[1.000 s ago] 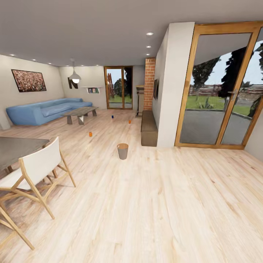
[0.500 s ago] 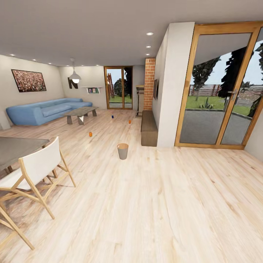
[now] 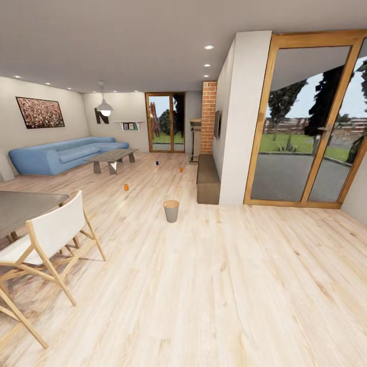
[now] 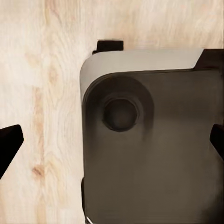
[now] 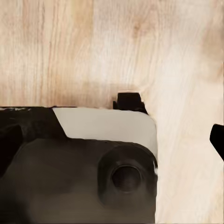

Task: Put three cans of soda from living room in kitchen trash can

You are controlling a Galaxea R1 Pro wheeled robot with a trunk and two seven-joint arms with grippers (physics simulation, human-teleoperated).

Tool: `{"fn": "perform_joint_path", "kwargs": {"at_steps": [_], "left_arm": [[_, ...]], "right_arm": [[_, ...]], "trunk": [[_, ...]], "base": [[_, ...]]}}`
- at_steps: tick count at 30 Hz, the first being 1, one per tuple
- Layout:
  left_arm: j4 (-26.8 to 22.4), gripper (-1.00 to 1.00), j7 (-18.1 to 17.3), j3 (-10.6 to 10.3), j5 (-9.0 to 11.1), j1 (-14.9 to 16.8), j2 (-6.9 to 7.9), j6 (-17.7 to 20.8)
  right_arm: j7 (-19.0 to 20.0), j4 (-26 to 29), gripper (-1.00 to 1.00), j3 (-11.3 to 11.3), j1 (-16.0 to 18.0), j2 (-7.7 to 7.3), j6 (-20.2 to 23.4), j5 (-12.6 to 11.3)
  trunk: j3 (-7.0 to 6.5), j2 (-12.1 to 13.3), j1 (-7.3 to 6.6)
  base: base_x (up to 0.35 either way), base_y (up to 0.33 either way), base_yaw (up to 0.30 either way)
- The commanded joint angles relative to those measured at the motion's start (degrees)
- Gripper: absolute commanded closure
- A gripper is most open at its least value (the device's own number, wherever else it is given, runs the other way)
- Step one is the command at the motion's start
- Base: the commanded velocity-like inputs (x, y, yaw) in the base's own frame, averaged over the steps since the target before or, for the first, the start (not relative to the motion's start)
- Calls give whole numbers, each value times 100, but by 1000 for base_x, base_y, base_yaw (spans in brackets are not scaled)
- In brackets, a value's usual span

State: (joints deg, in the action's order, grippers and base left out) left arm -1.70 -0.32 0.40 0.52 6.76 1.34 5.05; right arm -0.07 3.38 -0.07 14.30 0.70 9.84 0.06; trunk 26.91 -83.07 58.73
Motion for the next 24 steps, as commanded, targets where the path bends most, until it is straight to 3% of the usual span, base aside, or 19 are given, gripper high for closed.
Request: {"fn": "perform_joint_path", "kwargs": {"at_steps": [1, 7, 11, 15, 18, 20, 22, 24], "left_arm": [[-2, -100, -1, 1, 2, 90, 3, 44], [-5, -100, -7, 6, 28, 476, 10, 209], [-5, -100, -11, 5, 304, 926, 1, 562], [-7, -100, -20, 6, 521, 1393, -4, 868], [-7, -100, -28, 11, 920, 2180, -4, 1335], [-6, -100, -29, 14, 1400, 2704, 10, 1673], [-12, -100, -25, 7, 2142, 3306, 10, 2122], [-164, -100, -23, 3, 2538, 3654, -5, 2321]], "right_arm": [[-1, 19, -100, -2, 212, 0, 26, -7], [-1, 73, -100, -2, 484, 6, 63, -17], [2, 135, -100, -2, 863, 4, 192, -29], [17, 179, -100, -7, 1289, -3, 659, -40], [16, 367, -100, -19, 1846, -8, 1198, -44], [13, 619, -100, -25, 2122, -8, 1375, -41], [31, 1148, -100, -20, 2357, -14, 1781, -32], [114, 2034, -100, 14, 2427, -21, 2348, -15]], "trunk": [[2, -1, 0], [2, -1, 0], [2, -1, 0], [2, -1, 0], [2, -1, 0], [2, -1, 0], [2, -1, 0], [2, -1, 0]], "base": [[0, 0, 0], [0, 0, 0], [0, 0, 0], [0, 0, 0], [0, 0, 0], [0, 0, 0], [0, 0, 0], [0, 0, 0]]}}
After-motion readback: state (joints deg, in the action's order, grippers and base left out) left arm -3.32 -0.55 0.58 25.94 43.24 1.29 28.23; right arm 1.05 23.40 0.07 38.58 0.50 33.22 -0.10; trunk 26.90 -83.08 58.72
